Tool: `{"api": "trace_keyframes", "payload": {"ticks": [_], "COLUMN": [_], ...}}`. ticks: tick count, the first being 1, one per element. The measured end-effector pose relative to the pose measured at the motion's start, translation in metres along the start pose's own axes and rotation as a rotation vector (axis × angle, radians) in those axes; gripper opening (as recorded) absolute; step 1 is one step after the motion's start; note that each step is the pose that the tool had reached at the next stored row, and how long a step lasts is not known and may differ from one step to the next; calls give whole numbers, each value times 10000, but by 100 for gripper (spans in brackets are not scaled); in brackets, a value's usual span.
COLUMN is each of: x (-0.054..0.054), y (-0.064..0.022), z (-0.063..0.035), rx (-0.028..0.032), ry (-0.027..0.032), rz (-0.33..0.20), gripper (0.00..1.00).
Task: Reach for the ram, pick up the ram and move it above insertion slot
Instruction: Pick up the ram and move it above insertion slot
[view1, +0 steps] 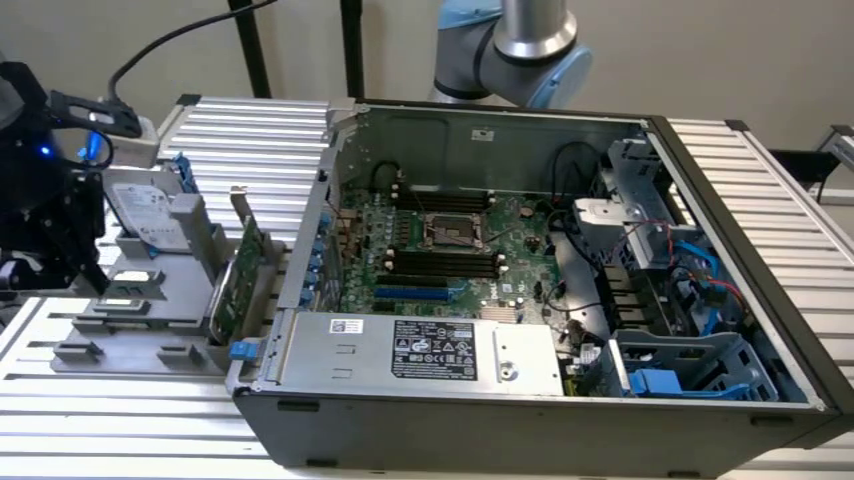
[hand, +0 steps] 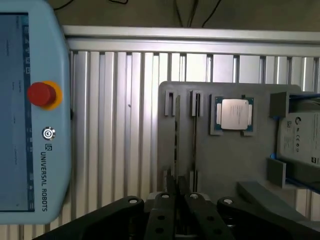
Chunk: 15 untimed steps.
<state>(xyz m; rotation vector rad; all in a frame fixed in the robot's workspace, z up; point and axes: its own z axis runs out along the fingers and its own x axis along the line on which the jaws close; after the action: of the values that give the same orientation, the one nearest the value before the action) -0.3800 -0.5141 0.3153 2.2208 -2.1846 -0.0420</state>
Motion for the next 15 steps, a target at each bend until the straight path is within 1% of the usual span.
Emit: {"api": "trace_keyframes", "payload": {"ticks": [3, 7, 11, 15], "x": [1, 3, 5, 8], "y": [-57, -171, -325, -497], "z": [-139, -324, -481, -597], "rx": [0, -1, -9, -15], "ry": [-19, -65, -137, -228], "rz": [-47, -95, -136, -163], "gripper": [14, 14, 14, 14]}}
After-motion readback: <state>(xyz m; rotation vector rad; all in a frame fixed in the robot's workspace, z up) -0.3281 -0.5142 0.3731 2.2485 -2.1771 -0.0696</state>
